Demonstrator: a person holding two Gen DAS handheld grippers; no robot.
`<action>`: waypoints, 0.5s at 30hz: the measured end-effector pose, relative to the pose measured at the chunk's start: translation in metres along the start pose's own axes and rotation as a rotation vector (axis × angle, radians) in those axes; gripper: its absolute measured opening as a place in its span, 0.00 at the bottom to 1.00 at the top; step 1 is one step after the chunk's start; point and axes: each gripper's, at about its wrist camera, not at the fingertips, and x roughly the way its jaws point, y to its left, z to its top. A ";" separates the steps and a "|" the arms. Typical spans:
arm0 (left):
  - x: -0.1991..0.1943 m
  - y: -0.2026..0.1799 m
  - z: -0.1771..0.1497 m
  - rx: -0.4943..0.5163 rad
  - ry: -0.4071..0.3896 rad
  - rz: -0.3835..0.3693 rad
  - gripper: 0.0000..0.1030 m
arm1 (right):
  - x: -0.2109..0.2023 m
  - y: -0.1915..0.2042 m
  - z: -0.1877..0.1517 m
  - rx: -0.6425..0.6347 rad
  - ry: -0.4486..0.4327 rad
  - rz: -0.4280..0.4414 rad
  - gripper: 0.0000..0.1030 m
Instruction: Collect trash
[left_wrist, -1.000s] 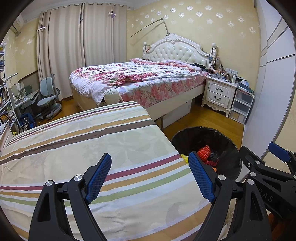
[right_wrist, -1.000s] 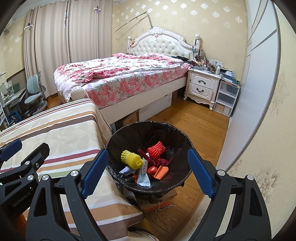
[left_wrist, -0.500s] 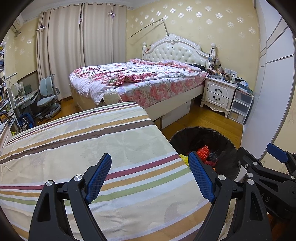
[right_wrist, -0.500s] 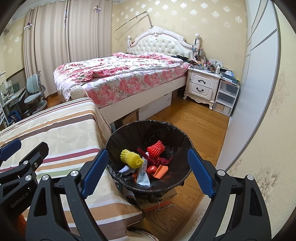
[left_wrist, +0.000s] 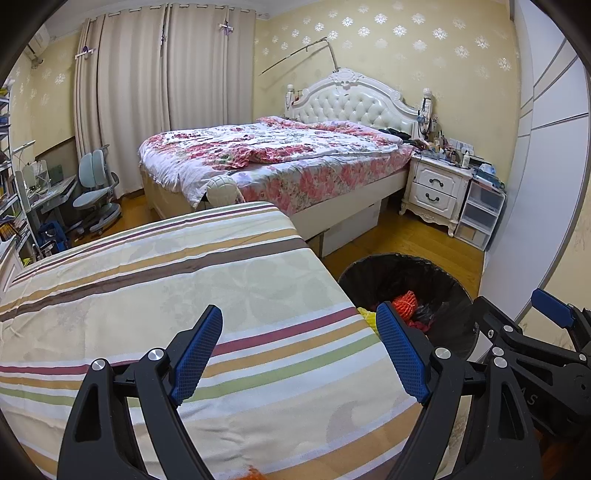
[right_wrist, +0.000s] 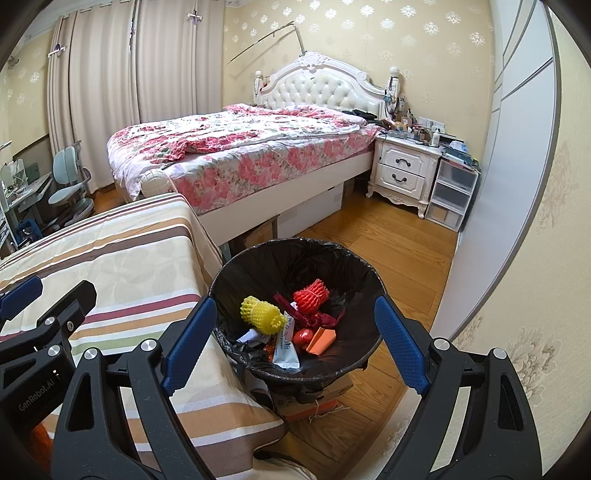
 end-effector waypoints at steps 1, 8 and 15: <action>0.000 0.000 0.000 -0.002 -0.002 0.001 0.81 | 0.000 0.000 0.000 0.000 0.000 0.000 0.83; -0.002 0.005 -0.001 -0.005 -0.026 0.005 0.82 | -0.001 -0.001 -0.001 -0.002 0.002 0.001 0.83; 0.000 0.009 -0.002 0.009 -0.022 0.028 0.84 | 0.000 0.001 -0.001 -0.004 0.003 0.002 0.83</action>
